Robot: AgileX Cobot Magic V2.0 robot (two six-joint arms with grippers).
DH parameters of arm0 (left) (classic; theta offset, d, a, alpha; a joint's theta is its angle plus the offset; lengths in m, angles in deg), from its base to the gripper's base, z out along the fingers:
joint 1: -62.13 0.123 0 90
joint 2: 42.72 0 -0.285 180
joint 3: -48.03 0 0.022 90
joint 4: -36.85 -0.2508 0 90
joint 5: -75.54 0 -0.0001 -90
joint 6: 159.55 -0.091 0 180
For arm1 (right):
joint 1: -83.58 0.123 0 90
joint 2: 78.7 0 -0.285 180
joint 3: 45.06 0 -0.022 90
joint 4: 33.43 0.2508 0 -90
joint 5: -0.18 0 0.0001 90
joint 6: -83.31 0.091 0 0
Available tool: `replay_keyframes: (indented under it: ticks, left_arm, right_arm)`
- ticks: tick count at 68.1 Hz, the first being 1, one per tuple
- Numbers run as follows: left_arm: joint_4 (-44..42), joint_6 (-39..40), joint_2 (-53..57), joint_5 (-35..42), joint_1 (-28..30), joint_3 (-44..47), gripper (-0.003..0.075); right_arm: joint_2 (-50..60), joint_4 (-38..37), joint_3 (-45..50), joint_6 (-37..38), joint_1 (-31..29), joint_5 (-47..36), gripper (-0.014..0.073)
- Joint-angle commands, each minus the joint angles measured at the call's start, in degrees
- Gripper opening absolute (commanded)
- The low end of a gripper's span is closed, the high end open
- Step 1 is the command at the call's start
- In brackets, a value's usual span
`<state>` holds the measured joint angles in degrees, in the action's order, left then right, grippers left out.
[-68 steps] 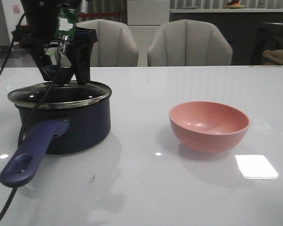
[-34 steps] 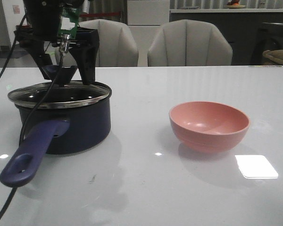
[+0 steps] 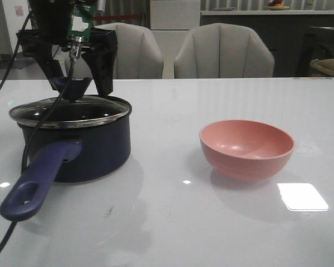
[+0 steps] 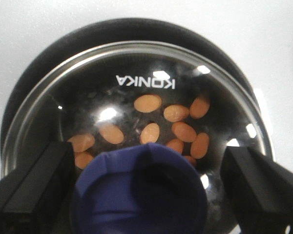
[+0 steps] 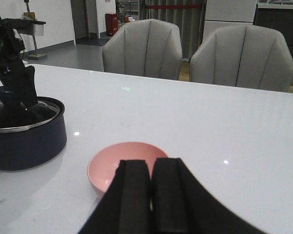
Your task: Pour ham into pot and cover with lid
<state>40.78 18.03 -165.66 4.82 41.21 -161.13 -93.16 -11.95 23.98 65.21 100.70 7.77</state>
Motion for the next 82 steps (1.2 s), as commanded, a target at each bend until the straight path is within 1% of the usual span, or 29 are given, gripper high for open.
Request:
replay_keyframes:
  ticks: [1, 17, 23, 33, 42, 56, 82]
  left_arm:
    - [0.42, 0.65, 6.15, 3.03, -0.36, -1.91, 0.0638]
    - [0.31, 0.53, 12.09, 5.94, -0.36, -1.91, 0.0638]
    - [0.44, 0.05, 16.09, 6.55, -0.36, -1.50, 0.0638]
    - [0.42, -0.06, 23.86, 10.49, -0.36, 3.30, 0.0638]
    - [0.32, -0.06, 32.83, 15.79, -0.36, 12.06, 0.0638]
    - [0.32, -0.06, 47.82, 25.17, -0.36, 28.04, 0.0638]
    - [-0.71, -0.06, 74.59, 37.13, -0.36, 54.87, 0.0638]
  right_arm:
    - [-0.56, 0.04, -1.45, -0.59, -0.03, -4.67, 0.0159]
    - [-0.56, 0.04, -1.45, -0.59, -0.03, -4.67, 0.0159]
    - [-0.56, 0.04, -1.45, -0.59, -0.03, -4.67, 0.0159]
    - [-0.56, 0.04, -1.45, -0.59, -0.03, -4.67, 0.0159]
    - [-0.56, 0.04, -1.45, -0.59, -0.03, -4.67, 0.0159]
    - [-0.56, 0.04, -1.45, -0.59, -0.03, -4.67, 0.0159]
    - [-0.56, 0.04, -1.45, -0.59, -0.03, -4.67, 0.0159]
